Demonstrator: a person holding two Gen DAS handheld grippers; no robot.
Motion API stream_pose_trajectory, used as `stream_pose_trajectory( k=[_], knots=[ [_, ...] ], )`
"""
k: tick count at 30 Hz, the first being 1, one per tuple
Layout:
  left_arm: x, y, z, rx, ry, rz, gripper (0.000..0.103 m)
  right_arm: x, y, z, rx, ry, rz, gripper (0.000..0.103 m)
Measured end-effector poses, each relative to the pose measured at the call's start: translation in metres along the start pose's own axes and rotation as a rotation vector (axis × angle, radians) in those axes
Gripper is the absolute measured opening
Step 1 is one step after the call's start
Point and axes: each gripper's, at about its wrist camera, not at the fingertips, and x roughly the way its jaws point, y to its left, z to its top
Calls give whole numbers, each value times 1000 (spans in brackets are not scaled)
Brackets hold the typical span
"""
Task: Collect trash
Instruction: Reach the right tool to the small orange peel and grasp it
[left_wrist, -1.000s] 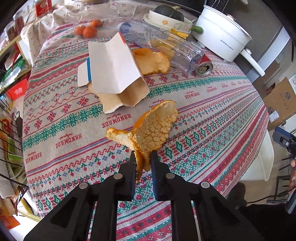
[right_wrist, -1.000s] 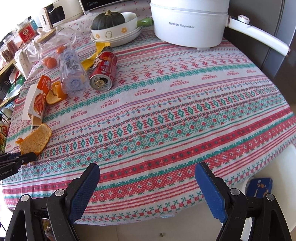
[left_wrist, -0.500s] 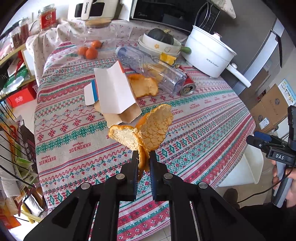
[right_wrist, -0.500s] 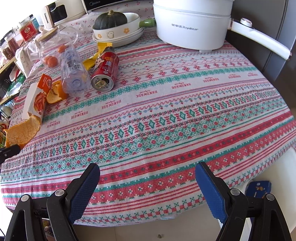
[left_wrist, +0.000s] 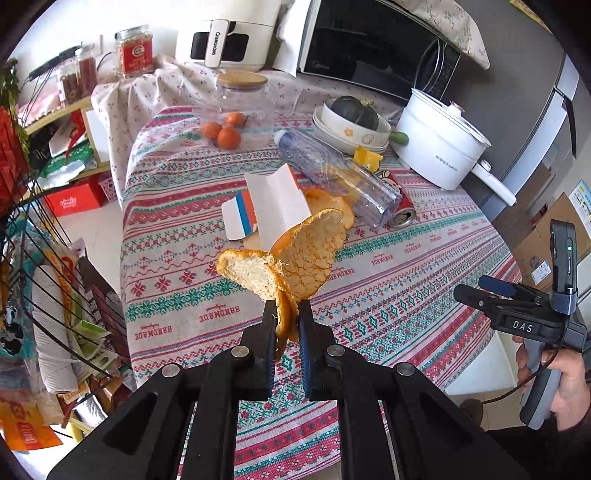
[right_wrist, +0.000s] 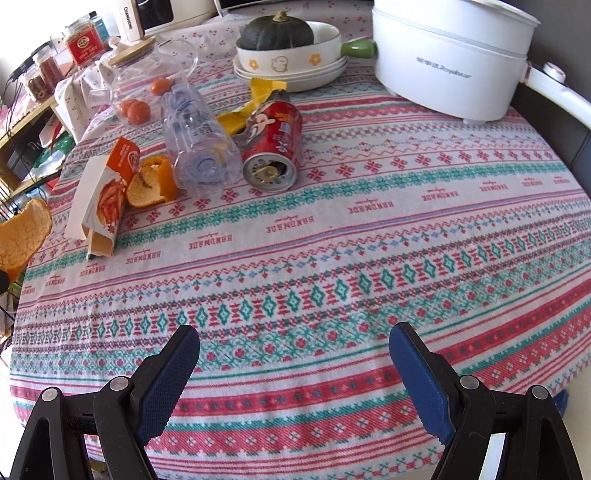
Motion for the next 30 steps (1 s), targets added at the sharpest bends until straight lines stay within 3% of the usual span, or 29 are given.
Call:
stream_pose_trajectory(
  k=[7,13,18,25,30],
  knots=[
    [3,14,3,-22,10,15,11,37,42,23,39,-23,160,83],
    [6,22,1,-32,24,24,11,78,70,43,80,-56,218,62],
    [8,30,0,-45,33,28,11,101,82,59,102,-80,243,45],
    [10,36,0,-63,40,30,11,118,93,76,131,-88,244,38],
    [11,35,1,-73,42,23,11,124,89,80,149,-85,206,19]
  ],
)
